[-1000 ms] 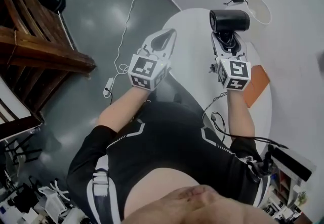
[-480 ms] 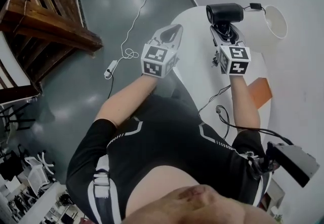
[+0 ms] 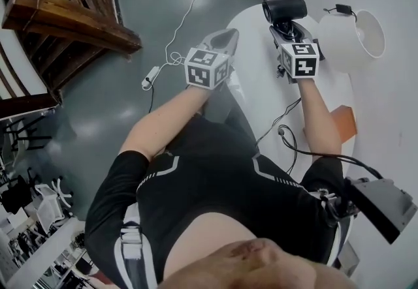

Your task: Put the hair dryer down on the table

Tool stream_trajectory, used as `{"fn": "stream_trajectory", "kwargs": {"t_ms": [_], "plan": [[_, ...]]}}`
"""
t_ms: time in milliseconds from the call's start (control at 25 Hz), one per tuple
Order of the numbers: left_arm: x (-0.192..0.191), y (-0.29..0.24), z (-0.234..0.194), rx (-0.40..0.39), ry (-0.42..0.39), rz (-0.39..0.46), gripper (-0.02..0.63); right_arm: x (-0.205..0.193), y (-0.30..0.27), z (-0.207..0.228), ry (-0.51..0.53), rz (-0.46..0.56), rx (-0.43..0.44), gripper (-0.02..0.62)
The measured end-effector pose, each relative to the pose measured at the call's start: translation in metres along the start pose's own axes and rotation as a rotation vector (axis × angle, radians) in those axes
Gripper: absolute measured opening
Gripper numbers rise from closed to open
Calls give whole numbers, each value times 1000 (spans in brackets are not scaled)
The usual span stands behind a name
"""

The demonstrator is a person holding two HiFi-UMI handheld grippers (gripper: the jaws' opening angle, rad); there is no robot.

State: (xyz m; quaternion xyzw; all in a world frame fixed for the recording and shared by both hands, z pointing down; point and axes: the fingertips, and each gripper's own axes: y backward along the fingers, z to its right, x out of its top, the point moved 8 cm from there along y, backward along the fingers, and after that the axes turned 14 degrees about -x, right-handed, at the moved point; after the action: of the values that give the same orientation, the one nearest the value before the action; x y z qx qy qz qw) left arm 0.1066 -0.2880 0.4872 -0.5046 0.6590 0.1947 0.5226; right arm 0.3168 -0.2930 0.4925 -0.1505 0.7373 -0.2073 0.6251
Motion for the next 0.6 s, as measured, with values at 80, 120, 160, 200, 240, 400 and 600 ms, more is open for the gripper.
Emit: {"fn": "stream_trajectory", "kwargs": {"t_ms": [80, 120, 160, 200, 240, 400, 600], "plan": [[-4, -7, -1, -2, -24, -23, 31, -6, -15, 2, -5, -11, 4, 262], [-7, -11, -2, -4, -28, -32, 31, -9, -22, 4, -9, -18, 6, 262], [-10, -13, -4, -5, -22, -39, 31, -13, -29, 5, -8, -30, 8, 262], [-13, -14, -6, -4, -11, -46, 31, -17, -36, 6, -3, -44, 11, 262], [-16, -15, -9, 0, 0, -55, 31, -21, -42, 6, 4, -59, 15, 262], [-30, -18, -24, 27, 48, -87, 32, -33, -67, 7, 10, -108, 24, 262], [-43, -33, -37, 61, 60, -126, 31, -49, -97, 8, 9, -153, 40, 262]]}}
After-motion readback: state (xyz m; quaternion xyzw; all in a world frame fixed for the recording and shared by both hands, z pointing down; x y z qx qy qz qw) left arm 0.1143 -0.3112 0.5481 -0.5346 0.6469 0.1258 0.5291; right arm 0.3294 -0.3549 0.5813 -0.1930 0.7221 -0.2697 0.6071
